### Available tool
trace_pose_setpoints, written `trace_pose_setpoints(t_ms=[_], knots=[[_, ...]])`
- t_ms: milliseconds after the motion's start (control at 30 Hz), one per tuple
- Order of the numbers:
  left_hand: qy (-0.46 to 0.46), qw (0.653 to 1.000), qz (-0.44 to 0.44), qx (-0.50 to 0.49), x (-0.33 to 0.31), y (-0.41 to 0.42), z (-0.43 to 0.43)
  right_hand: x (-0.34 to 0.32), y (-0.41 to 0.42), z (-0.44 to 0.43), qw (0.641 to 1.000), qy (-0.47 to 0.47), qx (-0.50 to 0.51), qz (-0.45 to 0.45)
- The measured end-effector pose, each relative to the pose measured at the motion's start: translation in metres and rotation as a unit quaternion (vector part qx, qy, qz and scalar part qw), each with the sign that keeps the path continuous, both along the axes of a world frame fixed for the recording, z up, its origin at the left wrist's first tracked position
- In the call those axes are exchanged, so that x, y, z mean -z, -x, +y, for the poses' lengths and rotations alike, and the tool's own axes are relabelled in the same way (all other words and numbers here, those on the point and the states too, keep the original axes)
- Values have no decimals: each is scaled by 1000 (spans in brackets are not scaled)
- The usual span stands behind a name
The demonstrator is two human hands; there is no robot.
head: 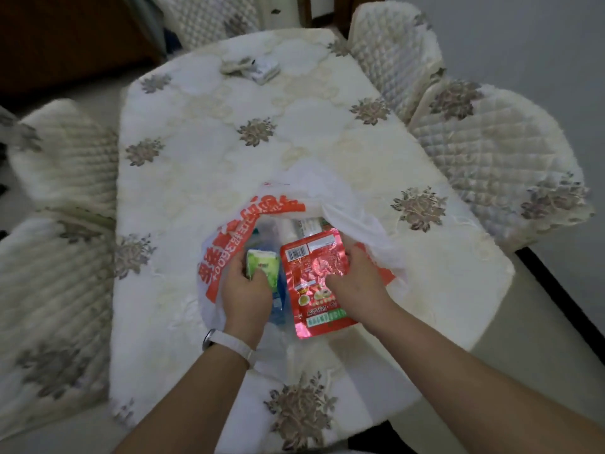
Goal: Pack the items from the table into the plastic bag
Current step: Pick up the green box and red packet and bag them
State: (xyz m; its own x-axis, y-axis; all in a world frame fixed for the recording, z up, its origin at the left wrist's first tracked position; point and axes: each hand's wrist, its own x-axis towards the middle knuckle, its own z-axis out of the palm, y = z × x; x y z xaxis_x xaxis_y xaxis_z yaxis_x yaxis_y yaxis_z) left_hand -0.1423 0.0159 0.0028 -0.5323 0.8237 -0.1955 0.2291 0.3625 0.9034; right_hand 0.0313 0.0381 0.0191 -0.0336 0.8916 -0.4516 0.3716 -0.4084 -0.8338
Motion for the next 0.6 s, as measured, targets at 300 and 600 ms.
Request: trace_pose_setpoints(t_ms=[300,600], knots=[[28,983,180,20,3,-11,-17,15,19,52,998,-41,-36,20],[69,965,240,75,1,-1,-27,19,32,65,986,-127,-77,-70]])
